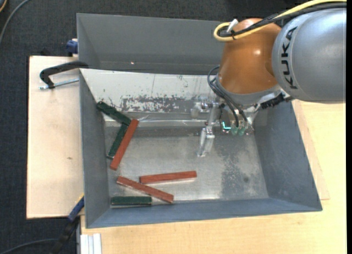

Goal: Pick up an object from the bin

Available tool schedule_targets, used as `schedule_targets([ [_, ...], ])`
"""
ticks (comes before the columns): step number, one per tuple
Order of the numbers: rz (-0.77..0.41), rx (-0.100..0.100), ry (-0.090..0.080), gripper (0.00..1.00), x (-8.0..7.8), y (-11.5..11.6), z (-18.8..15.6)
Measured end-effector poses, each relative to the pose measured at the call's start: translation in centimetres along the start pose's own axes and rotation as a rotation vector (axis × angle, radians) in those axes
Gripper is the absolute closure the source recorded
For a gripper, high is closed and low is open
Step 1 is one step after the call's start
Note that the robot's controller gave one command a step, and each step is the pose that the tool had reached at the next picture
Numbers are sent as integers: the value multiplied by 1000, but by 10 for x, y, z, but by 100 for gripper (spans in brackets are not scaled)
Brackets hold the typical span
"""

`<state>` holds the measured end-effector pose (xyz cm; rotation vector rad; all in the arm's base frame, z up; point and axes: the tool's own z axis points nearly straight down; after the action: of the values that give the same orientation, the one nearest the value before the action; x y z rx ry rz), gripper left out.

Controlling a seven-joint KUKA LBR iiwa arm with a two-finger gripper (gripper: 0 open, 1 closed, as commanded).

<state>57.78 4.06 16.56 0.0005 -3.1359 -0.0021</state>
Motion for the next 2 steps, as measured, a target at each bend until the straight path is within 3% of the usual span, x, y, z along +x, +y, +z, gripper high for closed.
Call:
schedule_targets([
  [1, -281, 0, -1, 0, 55, 61, 83],
  [2, -278, 1, -6, 100, 53, 60, 81],
])
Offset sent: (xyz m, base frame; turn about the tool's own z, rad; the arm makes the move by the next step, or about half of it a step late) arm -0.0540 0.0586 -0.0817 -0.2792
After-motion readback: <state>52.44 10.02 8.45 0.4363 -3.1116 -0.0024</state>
